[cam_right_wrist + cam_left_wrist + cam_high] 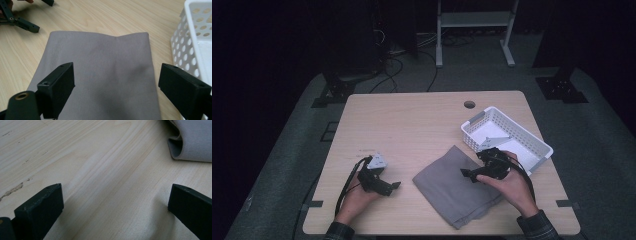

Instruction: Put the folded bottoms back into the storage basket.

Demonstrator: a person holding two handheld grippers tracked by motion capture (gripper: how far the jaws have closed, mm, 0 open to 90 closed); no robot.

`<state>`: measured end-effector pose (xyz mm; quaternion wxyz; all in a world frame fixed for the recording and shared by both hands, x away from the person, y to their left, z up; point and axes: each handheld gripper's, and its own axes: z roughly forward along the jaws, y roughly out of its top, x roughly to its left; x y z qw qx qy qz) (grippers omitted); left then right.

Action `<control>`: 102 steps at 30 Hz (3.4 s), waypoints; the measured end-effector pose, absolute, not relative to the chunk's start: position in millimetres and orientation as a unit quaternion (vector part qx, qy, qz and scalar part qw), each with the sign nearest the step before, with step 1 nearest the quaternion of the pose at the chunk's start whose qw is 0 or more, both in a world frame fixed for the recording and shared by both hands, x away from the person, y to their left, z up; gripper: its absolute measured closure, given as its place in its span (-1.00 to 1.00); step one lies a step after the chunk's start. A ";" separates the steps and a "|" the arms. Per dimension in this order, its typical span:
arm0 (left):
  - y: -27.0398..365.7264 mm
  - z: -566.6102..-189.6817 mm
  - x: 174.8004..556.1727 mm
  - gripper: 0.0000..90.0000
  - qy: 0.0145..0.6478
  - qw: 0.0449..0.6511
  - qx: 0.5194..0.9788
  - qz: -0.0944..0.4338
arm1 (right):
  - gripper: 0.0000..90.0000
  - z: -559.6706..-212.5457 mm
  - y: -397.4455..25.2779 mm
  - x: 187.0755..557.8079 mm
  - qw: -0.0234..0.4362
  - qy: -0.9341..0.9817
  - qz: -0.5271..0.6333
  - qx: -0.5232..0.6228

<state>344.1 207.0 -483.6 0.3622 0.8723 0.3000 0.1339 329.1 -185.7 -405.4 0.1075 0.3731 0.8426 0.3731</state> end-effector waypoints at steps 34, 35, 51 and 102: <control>206.9 -483.6 344.1 -1.00 0.300 0.363 0.872 0.134 | -1.00 -467.5 -142.1 320.3 0.092 0.884 0.293 0.353; 206.8 -483.7 344.0 -1.00 0.301 0.363 0.872 0.134 | -1.00 -468.9 -140.8 319.5 0.097 0.883 0.288 0.357; 206.9 -483.7 344.0 -1.00 0.300 0.363 0.872 0.134 | -0.64 -468.7 -136.7 313.2 0.102 0.883 0.290 0.353; 206.9 -483.6 344.1 -1.00 0.300 0.362 0.872 0.134 | 0.41 -407.3 -157.8 310.1 0.076 0.870 0.350 0.340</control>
